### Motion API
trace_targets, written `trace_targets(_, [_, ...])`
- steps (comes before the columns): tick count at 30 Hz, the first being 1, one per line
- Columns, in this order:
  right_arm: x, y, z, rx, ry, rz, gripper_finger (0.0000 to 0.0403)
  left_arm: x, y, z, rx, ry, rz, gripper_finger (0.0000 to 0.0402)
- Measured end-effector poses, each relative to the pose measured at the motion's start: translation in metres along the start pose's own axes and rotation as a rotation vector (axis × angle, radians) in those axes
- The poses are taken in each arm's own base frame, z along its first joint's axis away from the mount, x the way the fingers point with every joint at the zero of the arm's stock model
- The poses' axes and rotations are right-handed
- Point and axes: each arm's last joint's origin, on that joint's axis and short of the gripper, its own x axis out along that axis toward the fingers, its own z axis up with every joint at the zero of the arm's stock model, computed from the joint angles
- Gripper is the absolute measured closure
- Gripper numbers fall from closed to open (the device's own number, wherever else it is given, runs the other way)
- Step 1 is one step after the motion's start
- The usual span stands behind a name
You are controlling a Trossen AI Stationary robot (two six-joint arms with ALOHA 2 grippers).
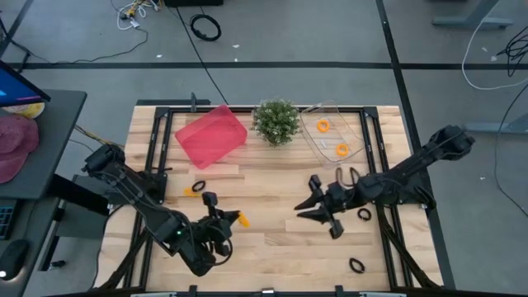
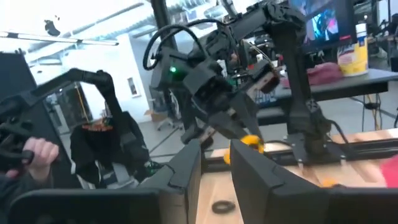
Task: Sort spring keychains
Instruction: Put the yellow spring keychain into the transparent bin
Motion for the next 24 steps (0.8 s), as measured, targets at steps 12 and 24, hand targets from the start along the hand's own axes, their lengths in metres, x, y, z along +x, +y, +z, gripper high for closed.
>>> trace_targets(12, [0.077, -0.004, -0.009, 0.056, 0.169, -0.107, 0.0216, 0.0, 0.0, 0.001, 0.031, -0.015, 0.018, 0.0386])
trace_targets(24, [0.087, -0.02, -0.015, 0.161, 0.166, -0.163, 0.0064, 0.0, -0.001, 0.005, 0.027, -0.035, 0.002, 0.0384])
